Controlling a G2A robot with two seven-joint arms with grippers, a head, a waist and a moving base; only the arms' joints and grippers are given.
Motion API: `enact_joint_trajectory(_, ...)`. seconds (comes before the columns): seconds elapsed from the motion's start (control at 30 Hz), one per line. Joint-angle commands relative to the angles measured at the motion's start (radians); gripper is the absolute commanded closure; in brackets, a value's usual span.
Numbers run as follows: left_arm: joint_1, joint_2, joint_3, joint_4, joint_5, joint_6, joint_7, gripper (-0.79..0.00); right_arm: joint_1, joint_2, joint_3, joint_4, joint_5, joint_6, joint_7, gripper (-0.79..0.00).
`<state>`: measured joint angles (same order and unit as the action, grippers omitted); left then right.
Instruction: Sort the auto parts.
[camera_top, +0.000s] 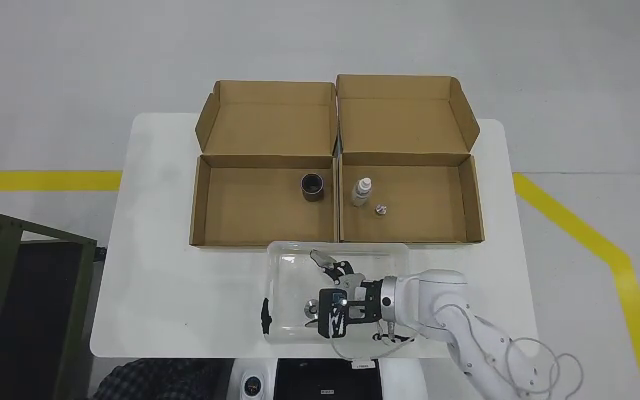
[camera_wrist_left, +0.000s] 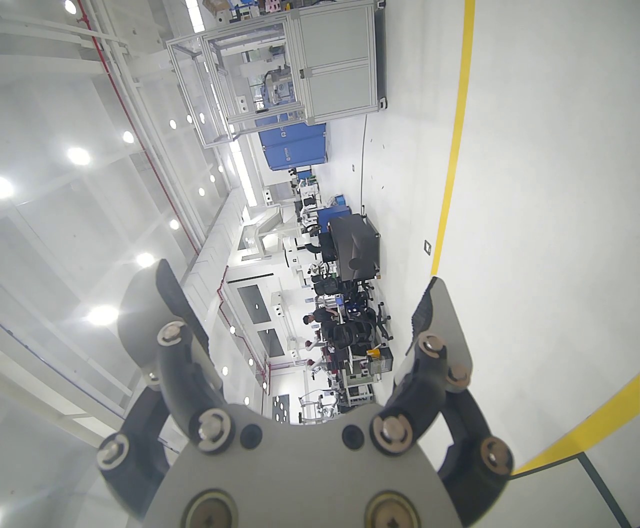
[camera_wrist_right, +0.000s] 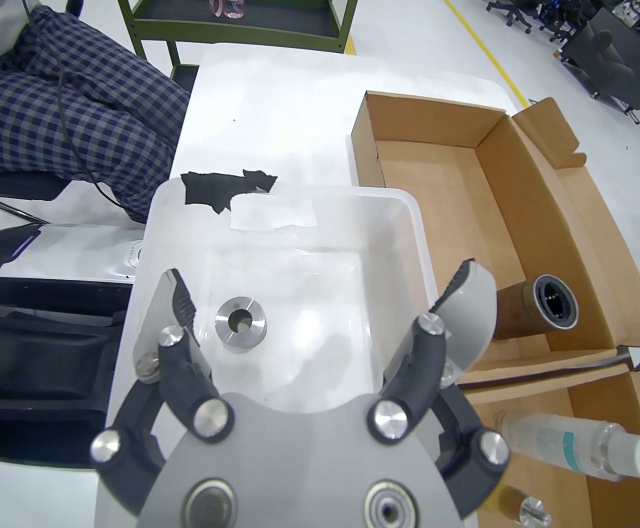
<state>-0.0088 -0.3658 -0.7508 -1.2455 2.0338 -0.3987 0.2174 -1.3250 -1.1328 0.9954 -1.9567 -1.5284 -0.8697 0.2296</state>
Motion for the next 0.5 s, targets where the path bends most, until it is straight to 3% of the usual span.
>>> enact_joint_trajectory(0.0,0.0,0.0,0.0,0.0,0.0,0.0,0.0,-0.785,0.0,0.0,0.0,0.0,0.0,0.0,0.0,-0.779)
enact_joint_trajectory(0.47,0.0,0.0,0.0,0.0,0.0,0.0,0.0,-0.785,0.001,0.0,-0.002,0.0,-0.02,0.019,0.005,-0.785)
